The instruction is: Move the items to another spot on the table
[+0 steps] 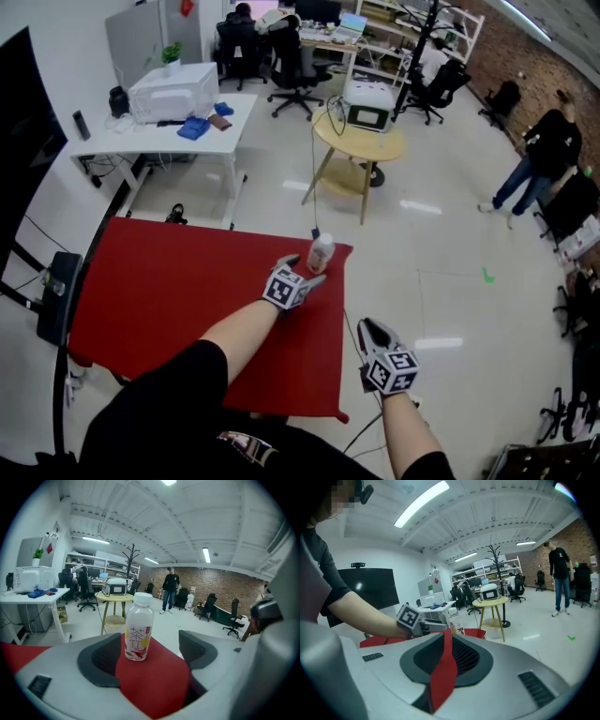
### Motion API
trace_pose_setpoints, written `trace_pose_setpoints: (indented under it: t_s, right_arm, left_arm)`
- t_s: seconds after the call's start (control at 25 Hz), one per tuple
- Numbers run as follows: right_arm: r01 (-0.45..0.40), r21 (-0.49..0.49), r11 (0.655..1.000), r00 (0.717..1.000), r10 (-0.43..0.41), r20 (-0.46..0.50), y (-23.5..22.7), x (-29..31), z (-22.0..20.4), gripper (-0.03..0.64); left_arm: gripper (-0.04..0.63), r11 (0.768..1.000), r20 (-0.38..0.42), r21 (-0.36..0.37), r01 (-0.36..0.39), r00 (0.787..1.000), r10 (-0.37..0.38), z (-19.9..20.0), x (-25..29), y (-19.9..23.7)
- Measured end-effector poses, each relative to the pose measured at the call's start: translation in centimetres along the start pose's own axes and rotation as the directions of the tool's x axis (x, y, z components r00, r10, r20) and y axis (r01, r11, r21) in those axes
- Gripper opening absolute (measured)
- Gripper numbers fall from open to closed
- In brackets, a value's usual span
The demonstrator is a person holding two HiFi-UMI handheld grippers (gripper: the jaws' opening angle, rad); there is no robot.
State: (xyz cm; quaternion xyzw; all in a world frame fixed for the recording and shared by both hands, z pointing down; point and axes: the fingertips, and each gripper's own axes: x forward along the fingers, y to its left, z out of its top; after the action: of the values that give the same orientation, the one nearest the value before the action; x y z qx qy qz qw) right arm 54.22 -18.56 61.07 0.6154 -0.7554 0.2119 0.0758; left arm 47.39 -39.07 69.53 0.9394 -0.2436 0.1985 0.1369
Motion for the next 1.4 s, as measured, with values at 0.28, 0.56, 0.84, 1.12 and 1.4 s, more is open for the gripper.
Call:
trace_pose_setpoints:
  t_s: [0.28,0.56,0.84,1.12,1.4]
  right_arm:
    - [-0.003,0.034,0.999,0.999,0.005,-0.040,-0.2,-0.8,-3.6,0.048]
    - [0.026,0.012,1.000,0.996,-0.025,-0.082,-1.6,-2.8,-4.8,0.048]
    - [0.031,-0.010,0.999,0.997,-0.031,-0.074,-1.2,-2.4,-4.4,0.048]
    - [-0.047,-0.035,0.998,0.995,0.044,-0.092,2.2,-0.6,-4.5,0.048]
    - [-0.111,-0.062,0.992,0.989,0.105,-0.103,10.6,3.5,-4.6,0.048]
  left_arm:
    - [0.460,1.000,-0.026,-0.003,-0.009,1.000,0.009,0.0,6.9,2.2]
    - [0.360,0.996,-0.002,0.017,-0.086,0.996,0.086,1.0,8.6,4.5]
    - [0.273,0.994,-0.027,0.096,-0.050,0.998,0.053,-0.8,4.8,2.6]
    - [0.273,0.995,0.018,0.100,-0.026,1.000,0.024,-3.5,-5.2,-0.5]
    - [0.273,0.994,0.033,0.102,-0.051,0.998,0.048,-5.7,-17.8,3.1]
